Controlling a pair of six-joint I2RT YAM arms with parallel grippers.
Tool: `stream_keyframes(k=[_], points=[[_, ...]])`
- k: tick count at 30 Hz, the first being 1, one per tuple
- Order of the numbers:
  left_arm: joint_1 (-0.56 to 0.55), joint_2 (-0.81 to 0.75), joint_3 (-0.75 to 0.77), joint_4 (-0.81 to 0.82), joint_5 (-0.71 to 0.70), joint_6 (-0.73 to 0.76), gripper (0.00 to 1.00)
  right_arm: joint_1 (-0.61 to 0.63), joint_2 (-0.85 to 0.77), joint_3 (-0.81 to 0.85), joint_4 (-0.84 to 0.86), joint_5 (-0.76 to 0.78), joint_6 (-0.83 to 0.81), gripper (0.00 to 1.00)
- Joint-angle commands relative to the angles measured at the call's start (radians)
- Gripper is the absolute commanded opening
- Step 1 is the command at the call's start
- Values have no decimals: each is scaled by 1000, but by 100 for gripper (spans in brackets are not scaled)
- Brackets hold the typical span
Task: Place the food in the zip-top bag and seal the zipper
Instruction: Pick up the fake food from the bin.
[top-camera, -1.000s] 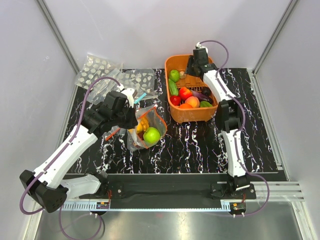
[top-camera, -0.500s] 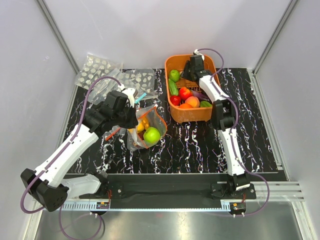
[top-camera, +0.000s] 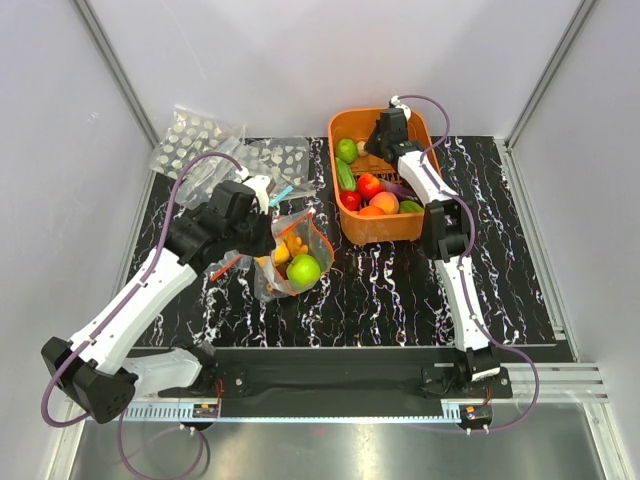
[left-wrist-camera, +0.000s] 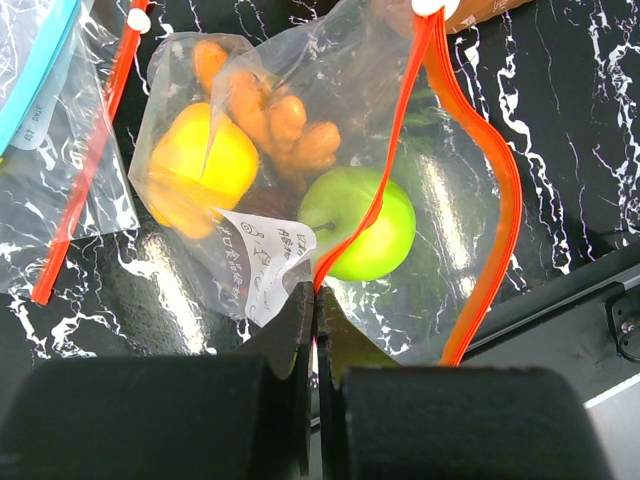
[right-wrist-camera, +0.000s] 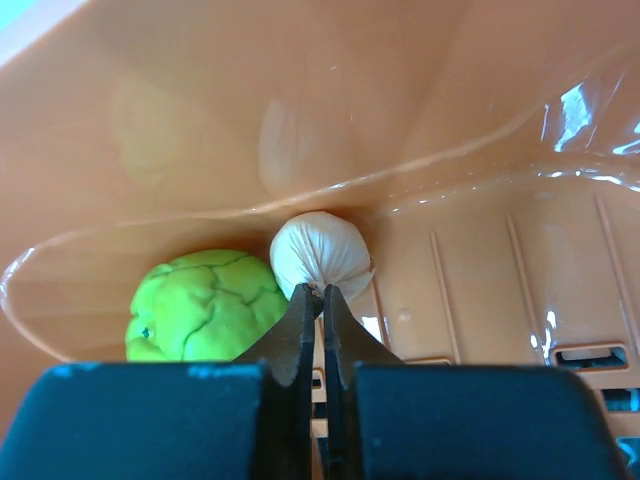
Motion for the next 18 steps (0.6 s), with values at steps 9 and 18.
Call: stream_keyframes(k=[9, 18], points=[[6, 4, -6, 51, 4, 8, 0, 2, -296, -330, 218, 26, -77, 0], [9, -19, 4, 27, -11, 18, 0, 30, -715, -857, 369, 3, -154, 0]])
